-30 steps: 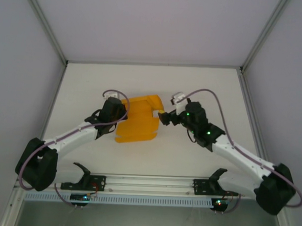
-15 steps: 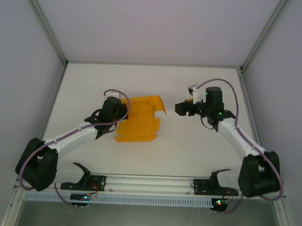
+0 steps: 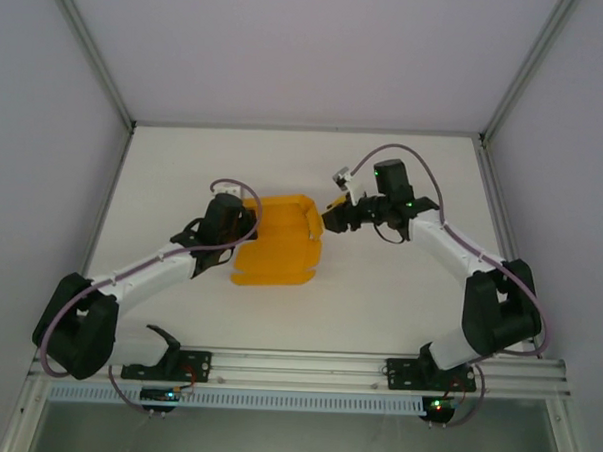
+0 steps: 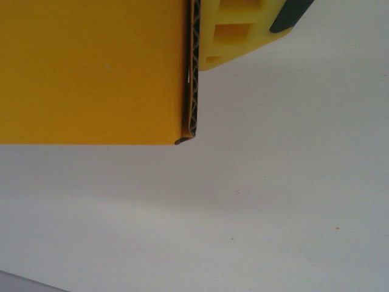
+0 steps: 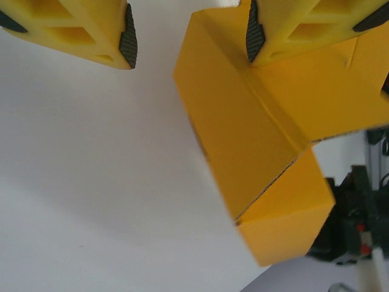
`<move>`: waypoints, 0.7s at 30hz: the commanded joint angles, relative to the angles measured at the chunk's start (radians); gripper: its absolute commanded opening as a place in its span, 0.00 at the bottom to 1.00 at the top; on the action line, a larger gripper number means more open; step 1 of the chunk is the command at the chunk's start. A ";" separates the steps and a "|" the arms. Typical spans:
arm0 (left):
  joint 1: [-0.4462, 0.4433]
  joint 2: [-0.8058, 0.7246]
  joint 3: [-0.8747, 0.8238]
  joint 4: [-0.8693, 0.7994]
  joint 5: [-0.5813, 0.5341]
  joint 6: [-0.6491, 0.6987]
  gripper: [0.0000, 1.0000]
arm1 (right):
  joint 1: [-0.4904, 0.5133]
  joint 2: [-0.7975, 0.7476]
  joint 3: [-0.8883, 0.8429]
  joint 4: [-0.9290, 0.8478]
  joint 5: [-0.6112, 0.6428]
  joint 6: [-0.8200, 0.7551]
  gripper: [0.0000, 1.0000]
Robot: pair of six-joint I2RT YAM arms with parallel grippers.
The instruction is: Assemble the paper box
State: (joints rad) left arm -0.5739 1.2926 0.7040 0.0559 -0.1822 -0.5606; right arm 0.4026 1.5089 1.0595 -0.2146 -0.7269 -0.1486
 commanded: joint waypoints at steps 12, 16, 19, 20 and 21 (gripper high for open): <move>-0.044 0.056 0.051 0.015 -0.030 0.025 0.00 | 0.202 0.119 0.070 0.088 0.464 0.150 0.50; -0.060 0.072 0.065 0.010 -0.037 0.019 0.00 | 0.290 0.140 0.047 0.183 0.795 0.253 0.41; -0.069 0.086 0.082 -0.007 -0.044 0.011 0.00 | 0.343 0.166 0.053 0.217 0.998 0.308 0.21; -0.073 0.090 0.087 -0.012 -0.049 0.007 0.00 | 0.352 0.177 0.061 0.216 1.051 0.331 0.19; -0.077 0.094 0.090 -0.014 -0.052 0.005 0.00 | 0.360 0.191 0.069 0.215 1.101 0.350 0.15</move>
State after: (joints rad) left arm -0.6178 1.3808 0.7479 0.0250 -0.2779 -0.5560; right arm 0.7345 1.6627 1.1023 -0.0624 0.1207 0.1020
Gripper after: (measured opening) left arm 0.078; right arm 0.174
